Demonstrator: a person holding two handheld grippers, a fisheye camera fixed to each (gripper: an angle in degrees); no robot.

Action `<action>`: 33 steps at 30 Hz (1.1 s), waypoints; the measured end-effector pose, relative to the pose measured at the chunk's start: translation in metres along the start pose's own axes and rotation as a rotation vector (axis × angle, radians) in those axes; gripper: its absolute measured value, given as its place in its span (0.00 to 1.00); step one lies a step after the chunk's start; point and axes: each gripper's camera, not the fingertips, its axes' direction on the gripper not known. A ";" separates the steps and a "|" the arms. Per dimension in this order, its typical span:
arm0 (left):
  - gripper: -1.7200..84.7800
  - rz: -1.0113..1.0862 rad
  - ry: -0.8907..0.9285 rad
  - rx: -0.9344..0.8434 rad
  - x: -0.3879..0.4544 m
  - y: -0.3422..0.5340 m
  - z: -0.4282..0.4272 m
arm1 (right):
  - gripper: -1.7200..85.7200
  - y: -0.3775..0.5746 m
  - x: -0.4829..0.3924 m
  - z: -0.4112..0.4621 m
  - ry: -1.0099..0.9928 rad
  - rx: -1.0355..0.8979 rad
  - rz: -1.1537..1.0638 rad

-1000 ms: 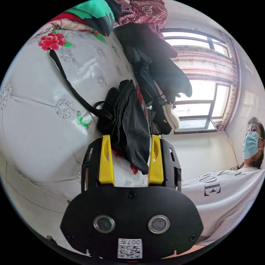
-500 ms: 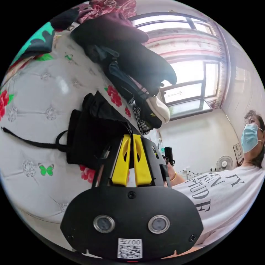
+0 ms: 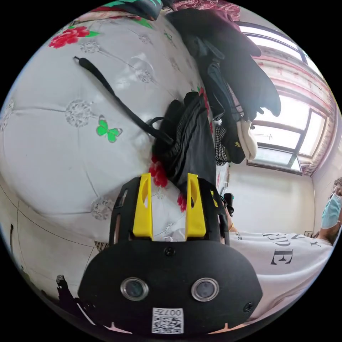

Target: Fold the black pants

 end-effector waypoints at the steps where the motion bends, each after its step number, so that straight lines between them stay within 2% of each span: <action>1: 0.17 0.013 0.007 -0.002 0.000 -0.004 0.003 | 0.02 0.000 -0.002 0.002 0.007 -0.004 -0.006; 5: 0.12 0.094 -0.043 -0.037 -0.001 -0.034 0.029 | 0.01 -0.004 -0.025 0.015 0.060 -0.036 -0.082; 8: 0.09 0.106 0.075 -0.056 -0.012 -0.049 0.037 | 0.01 -0.003 -0.039 0.016 0.045 -0.007 -0.107; 13: 0.08 0.158 0.225 -0.041 0.019 -0.059 0.019 | 0.01 -0.004 -0.078 -0.008 -0.045 0.015 -0.148; 17: 0.08 0.351 0.352 -0.057 0.115 -0.106 0.004 | 0.01 -0.029 -0.166 -0.078 -0.134 0.128 -0.330; 19: 0.08 0.509 0.392 -0.070 0.180 -0.127 0.003 | 0.01 -0.035 -0.222 -0.114 -0.100 0.193 -0.464; 21: 0.08 0.712 0.511 -0.047 0.265 -0.147 0.000 | 0.01 -0.027 -0.302 -0.165 -0.065 0.328 -0.667; 24: 0.08 0.902 0.634 -0.003 0.359 -0.162 0.000 | 0.01 -0.004 -0.382 -0.212 -0.004 0.501 -0.866; 26: 0.08 1.019 0.613 0.042 0.404 -0.162 0.007 | 0.01 0.009 -0.414 -0.225 0.099 0.602 -0.941; 29: 0.09 1.047 0.548 0.089 0.433 -0.164 0.043 | 0.01 0.012 -0.434 -0.221 0.309 0.732 -0.935; 31: 0.10 1.014 0.467 0.077 0.428 -0.172 0.084 | 0.02 -0.006 -0.420 -0.210 0.409 0.777 -0.847; 33: 0.11 0.951 0.258 0.019 0.397 -0.183 0.152 | 0.02 -0.045 -0.372 -0.194 0.462 0.784 -0.669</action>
